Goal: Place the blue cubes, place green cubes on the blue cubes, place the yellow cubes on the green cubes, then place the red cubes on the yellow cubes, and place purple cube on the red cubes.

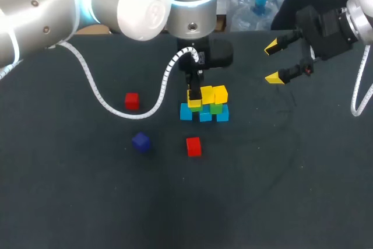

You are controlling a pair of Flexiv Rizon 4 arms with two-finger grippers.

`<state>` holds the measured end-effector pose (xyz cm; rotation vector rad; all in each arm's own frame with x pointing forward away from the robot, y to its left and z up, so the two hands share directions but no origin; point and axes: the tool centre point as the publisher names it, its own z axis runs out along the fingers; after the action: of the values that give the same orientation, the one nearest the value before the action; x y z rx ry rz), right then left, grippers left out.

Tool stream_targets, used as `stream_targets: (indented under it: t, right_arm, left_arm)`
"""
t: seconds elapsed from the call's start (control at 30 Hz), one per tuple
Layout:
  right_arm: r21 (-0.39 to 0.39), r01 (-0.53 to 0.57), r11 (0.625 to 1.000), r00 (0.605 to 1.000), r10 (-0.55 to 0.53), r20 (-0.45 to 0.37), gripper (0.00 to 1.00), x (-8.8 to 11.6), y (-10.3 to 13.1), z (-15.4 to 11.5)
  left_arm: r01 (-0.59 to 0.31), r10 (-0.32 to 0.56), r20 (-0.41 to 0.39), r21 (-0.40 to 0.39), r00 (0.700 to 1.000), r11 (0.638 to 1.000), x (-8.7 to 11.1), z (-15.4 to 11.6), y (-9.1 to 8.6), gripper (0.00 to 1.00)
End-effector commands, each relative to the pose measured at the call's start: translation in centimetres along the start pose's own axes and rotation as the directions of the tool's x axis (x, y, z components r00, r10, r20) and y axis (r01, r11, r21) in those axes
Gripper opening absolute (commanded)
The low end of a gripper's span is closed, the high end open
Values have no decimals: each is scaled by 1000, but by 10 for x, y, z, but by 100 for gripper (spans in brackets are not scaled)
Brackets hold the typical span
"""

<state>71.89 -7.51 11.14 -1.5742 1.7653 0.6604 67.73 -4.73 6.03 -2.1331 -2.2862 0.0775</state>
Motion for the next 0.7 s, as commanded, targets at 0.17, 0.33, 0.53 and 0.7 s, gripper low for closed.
stream_targets:
  t: [0.17, 0.33, 0.53, 0.7]
  right_arm:
    - [0, 1, 1000, 1000, -1, 1, 100, 0, 0, 0]
    - [0, 1, 1000, 1000, -1, 1, 100, 0, 0, 0]
    - [0, 1, 1000, 1000, -1, 1, 100, 0, 0, 0]
    - [0, 1, 1000, 1000, -1, 1, 100, 0, 0, 0]
  left_arm:
    - [2, -2, 2, -1, 1000, 1000, 0, 2, 6, 0]
    - [3, -3, 10, -5, 1000, 1000, 0, 3, 6, 0]
    - [2, -2, 15, -7, 1000, 1000, 0, 3, 7, 0]
    - [4, -4, 15, -7, 1000, 1000, 1, 4, 8, 0]
